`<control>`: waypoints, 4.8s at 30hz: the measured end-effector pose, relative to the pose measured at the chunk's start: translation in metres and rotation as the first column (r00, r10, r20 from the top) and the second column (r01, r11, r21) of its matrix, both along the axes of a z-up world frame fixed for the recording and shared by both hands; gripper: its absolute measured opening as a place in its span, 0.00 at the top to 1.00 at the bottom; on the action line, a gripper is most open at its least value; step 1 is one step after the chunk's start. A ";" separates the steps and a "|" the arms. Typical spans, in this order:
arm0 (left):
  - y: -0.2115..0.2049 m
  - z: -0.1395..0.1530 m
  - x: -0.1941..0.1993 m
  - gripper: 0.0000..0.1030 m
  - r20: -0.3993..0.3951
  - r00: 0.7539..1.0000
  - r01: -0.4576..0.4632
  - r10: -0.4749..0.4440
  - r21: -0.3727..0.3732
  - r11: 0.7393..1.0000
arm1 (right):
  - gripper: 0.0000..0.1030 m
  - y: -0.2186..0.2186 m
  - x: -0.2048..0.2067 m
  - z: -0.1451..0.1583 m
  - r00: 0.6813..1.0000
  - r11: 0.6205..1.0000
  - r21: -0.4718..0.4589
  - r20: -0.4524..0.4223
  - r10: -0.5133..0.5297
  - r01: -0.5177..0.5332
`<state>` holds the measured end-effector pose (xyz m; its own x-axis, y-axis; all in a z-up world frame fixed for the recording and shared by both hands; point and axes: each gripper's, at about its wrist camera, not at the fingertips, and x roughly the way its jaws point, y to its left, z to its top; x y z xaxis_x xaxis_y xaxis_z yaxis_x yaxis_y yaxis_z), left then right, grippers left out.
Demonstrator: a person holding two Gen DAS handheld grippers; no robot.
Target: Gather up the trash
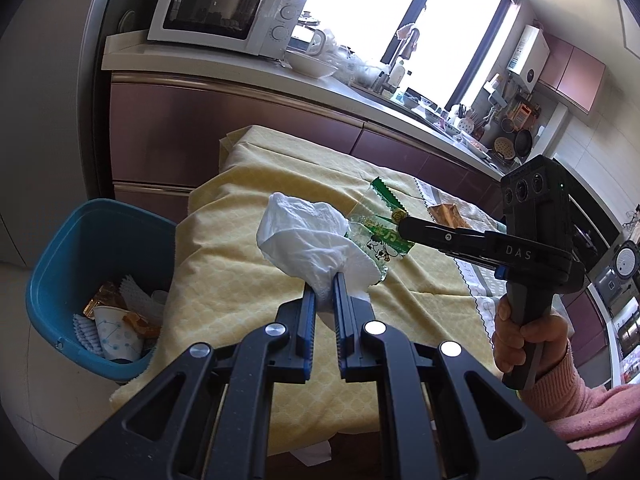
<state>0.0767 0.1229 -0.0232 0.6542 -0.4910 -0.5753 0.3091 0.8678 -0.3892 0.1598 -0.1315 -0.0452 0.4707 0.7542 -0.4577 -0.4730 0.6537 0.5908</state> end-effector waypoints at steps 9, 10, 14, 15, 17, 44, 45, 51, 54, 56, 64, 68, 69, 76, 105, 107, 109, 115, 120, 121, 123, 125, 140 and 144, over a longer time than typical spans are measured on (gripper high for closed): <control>0.030 0.002 -0.003 0.91 0.011 0.997 -0.080 0.080 0.014 0.997 | 0.93 0.036 0.017 0.008 0.997 0.997 -0.023 0.005 0.075 -0.074; 0.034 0.002 -0.003 0.91 0.012 0.996 -0.090 0.090 0.015 0.996 | 0.93 0.040 0.020 0.009 0.996 0.996 -0.027 0.004 0.084 -0.083; 0.050 0.002 -0.005 0.91 0.014 0.991 -0.132 0.131 0.018 0.991 | 0.93 0.058 0.029 0.010 0.994 0.994 -0.036 0.001 0.107 -0.107; 0.054 0.002 -0.005 0.91 0.013 0.990 -0.141 0.141 0.018 0.990 | 0.93 0.064 0.031 0.010 0.994 0.993 -0.037 0.000 0.112 -0.111; 0.062 0.001 -0.003 0.91 0.012 0.987 -0.163 0.163 0.024 0.986 | 0.93 0.074 0.035 0.010 0.992 0.992 -0.040 -0.001 0.123 -0.123; 0.116 -0.027 0.016 0.91 -0.034 0.940 -0.336 0.341 0.098 0.937 | 0.93 0.173 0.067 -0.006 0.978 0.968 -0.143 -0.043 0.204 -0.208; 0.116 -0.029 0.017 0.91 -0.038 0.938 -0.339 0.344 0.099 0.936 | 0.93 0.174 0.067 -0.007 0.978 0.967 -0.146 -0.046 0.205 -0.210; 0.121 -0.038 0.023 0.91 -0.062 0.931 -0.353 0.360 0.103 0.930 | 0.93 0.184 0.070 -0.014 0.976 0.961 -0.173 -0.059 0.208 -0.215; 0.122 -0.042 0.026 0.91 -0.070 0.928 -0.357 0.365 0.106 0.928 | 0.93 0.186 0.071 -0.018 0.976 0.960 -0.180 -0.065 0.208 -0.216; 0.123 -0.046 0.029 0.91 -0.075 0.927 -0.359 0.368 0.111 0.927 | 0.93 0.188 0.071 -0.019 0.976 0.958 -0.186 -0.067 0.208 -0.217; 0.122 -0.058 0.040 0.91 -0.100 0.922 -0.362 0.374 0.119 0.924 | 0.93 0.198 0.074 -0.025 0.975 0.952 -0.213 -0.086 0.204 -0.218; 0.124 -0.063 0.046 0.91 -0.111 0.919 -0.364 0.377 0.125 0.923 | 0.93 0.202 0.076 -0.028 0.974 0.948 -0.228 -0.092 0.205 -0.221; 0.124 -0.065 0.046 0.91 -0.113 0.919 -0.365 0.379 0.127 0.923 | 0.93 0.203 0.076 -0.028 0.974 0.948 -0.230 -0.093 0.206 -0.222; 0.122 -0.069 0.049 0.91 -0.119 0.918 -0.363 0.379 0.131 0.922 | 0.93 0.203 0.076 -0.031 0.973 0.945 -0.239 -0.100 0.206 -0.224; 0.121 -0.098 0.071 0.90 -0.190 0.905 -0.356 0.380 0.150 0.922 | 0.90 0.220 0.081 -0.038 0.973 0.916 -0.332 -0.124 0.193 -0.224; 0.120 -0.101 0.073 0.89 -0.196 0.905 -0.352 0.378 0.155 0.923 | 0.88 0.222 0.081 -0.039 0.973 0.913 -0.339 -0.122 0.195 -0.225; 0.120 -0.105 0.076 0.87 -0.202 0.904 -0.350 0.377 0.157 0.923 | 0.87 0.222 0.080 -0.040 0.974 0.913 -0.342 -0.121 0.192 -0.223; 0.122 -0.116 0.079 0.72 -0.228 0.897 -0.350 0.378 0.155 0.924 | 0.82 0.218 0.079 -0.041 0.978 0.921 -0.331 -0.111 0.179 -0.206; 0.126 -0.117 0.073 0.68 -0.224 0.893 -0.366 0.391 0.144 0.919 | 0.77 0.206 0.077 -0.037 0.977 0.931 -0.300 -0.105 0.183 -0.207; 0.126 -0.114 0.071 0.67 -0.215 0.894 -0.369 0.393 0.144 0.918 | 0.75 0.204 0.075 -0.035 0.978 0.935 -0.290 -0.102 0.184 -0.206; 0.125 -0.108 0.066 0.63 -0.192 0.898 -0.373 0.395 0.139 0.917 | 0.73 0.196 0.072 -0.029 0.979 0.943 -0.267 -0.085 0.185 -0.201; 0.123 -0.100 0.059 0.61 -0.165 0.905 -0.373 0.392 0.134 0.918 | 0.71 0.185 0.067 -0.020 0.980 0.948 -0.249 -0.058 0.190 -0.198; 0.046 -0.031 0.019 0.39 0.052 0.973 -0.229 0.224 0.131 0.965 | 0.54 0.001 0.025 0.010 0.995 0.967 -0.233 0.044 -0.090 0.098; 0.022 -0.028 0.019 0.39 0.048 0.982 -0.187 0.182 0.132 0.973 | 0.52 -0.072 0.021 0.003 0.962 0.930 -0.247 0.039 -0.270 0.271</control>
